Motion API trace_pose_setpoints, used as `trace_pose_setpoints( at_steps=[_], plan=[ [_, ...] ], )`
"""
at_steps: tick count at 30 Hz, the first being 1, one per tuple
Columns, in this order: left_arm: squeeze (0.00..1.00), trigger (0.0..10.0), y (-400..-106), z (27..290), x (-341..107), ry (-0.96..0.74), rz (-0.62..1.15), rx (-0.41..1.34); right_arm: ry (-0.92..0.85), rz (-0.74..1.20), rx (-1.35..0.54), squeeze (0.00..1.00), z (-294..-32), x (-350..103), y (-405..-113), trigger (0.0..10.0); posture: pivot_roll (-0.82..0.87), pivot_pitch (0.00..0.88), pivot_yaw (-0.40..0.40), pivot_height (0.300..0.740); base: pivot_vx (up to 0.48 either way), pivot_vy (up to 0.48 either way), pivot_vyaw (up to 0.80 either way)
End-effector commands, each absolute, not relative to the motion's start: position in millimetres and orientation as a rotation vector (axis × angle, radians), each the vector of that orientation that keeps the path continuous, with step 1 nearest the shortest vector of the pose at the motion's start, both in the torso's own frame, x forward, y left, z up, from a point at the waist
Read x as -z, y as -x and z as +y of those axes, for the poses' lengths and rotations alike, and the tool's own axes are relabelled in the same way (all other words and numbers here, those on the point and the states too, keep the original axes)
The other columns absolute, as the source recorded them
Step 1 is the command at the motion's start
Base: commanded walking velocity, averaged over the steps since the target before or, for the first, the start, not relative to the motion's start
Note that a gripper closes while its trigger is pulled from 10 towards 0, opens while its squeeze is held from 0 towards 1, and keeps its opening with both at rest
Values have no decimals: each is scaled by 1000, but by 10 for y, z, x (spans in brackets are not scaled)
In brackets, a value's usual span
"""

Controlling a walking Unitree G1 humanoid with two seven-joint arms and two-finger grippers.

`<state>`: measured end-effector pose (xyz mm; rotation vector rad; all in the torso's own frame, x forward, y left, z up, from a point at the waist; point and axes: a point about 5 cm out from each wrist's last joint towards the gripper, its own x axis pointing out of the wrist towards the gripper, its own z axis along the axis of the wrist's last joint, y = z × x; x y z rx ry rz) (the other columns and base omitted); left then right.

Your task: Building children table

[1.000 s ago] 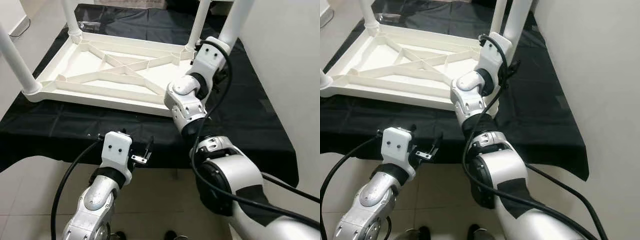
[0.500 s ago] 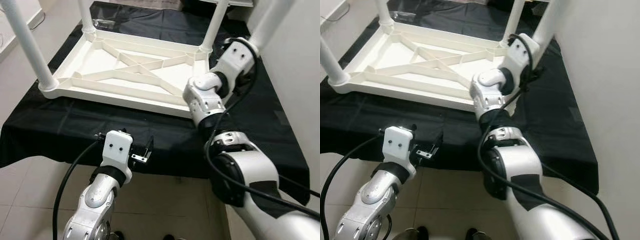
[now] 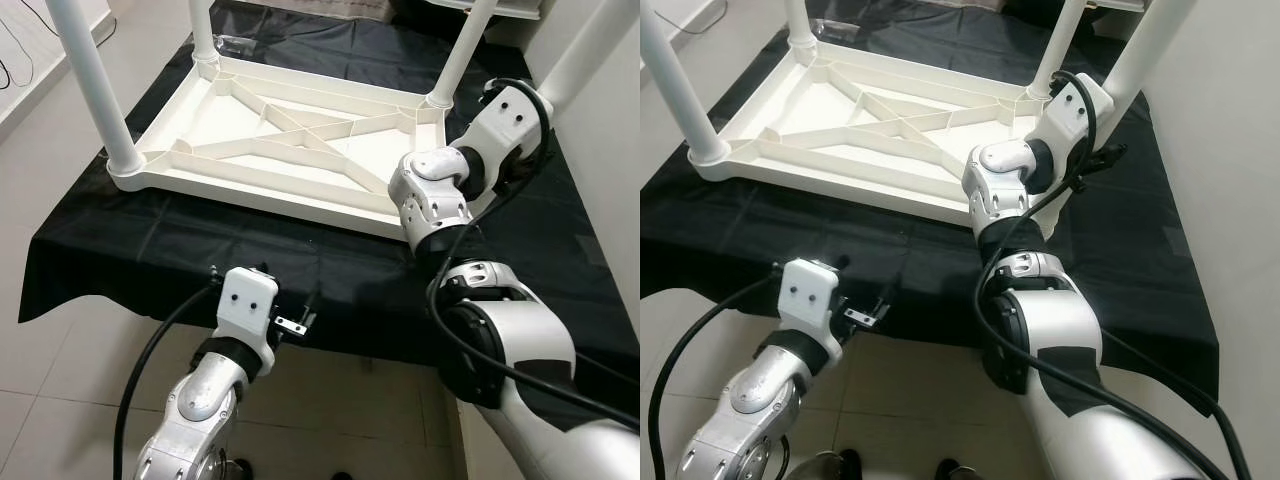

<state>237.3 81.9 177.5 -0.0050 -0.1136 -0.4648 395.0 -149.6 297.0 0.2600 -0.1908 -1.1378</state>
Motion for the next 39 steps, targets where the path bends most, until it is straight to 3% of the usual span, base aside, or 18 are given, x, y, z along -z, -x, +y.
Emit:
trace_pose_setpoints(
  at_steps=[1, 7, 14, 19, 20, 24, 30, 39],
  plan=[
    [0, 10000, -2300, 726, -1659, 11, -54, 550, -185, 46, 1161, 0, -1549, -2394, -3942, 10000, 126, 240, -79, 740, 0, 0, 0],
    [0, 10000, -2239, 671, -1604, -25, -48, 587, -204, 44, 1116, 0, -1458, -2413, -3958, 10000, 126, 236, -78, 740, 0, 0, 0],
    [0, 10000, -2254, 666, -1587, -32, -49, 585, -153, -101, 1099, 0, -1401, -2713, -3974, 10000, 124, 225, -74, 740, 0, 0, 0],
    [0, 10000, -2267, 680, -1575, -41, -48, 584, -205, -250, 1094, 0, -1417, -3118, -3959, 10000, 121, 219, -71, 740, 0, 0, 0],
    [0, 10000, -2265, 686, -1564, -46, -47, 586, -219, -340, 1104, 0, -1440, -3368, -3924, 10000, 118, 222, -72, 740, 0, 0, 0],
    [0, 10000, -2259, 683, -1558, -49, -47, 589, -240, -388, 1103, 0, -1462, -3529, -3898, 10000, 118, 225, -72, 740, 0, 0, 0],
    [0, 10000, -2253, 678, -1549, -51, -46, 591, -236, -382, 1103, 0, -1463, -3510, -3904, 10000, 115, 229, -72, 740, 0, 0, 0],
    [0, 10000, -2257, 687, -1540, -56, -48, 586, -156, -120, 1007, 0, -1272, -2840, -4002, 10000, 117, 236, -74, 740, 0, 0, 0]
  ],
)
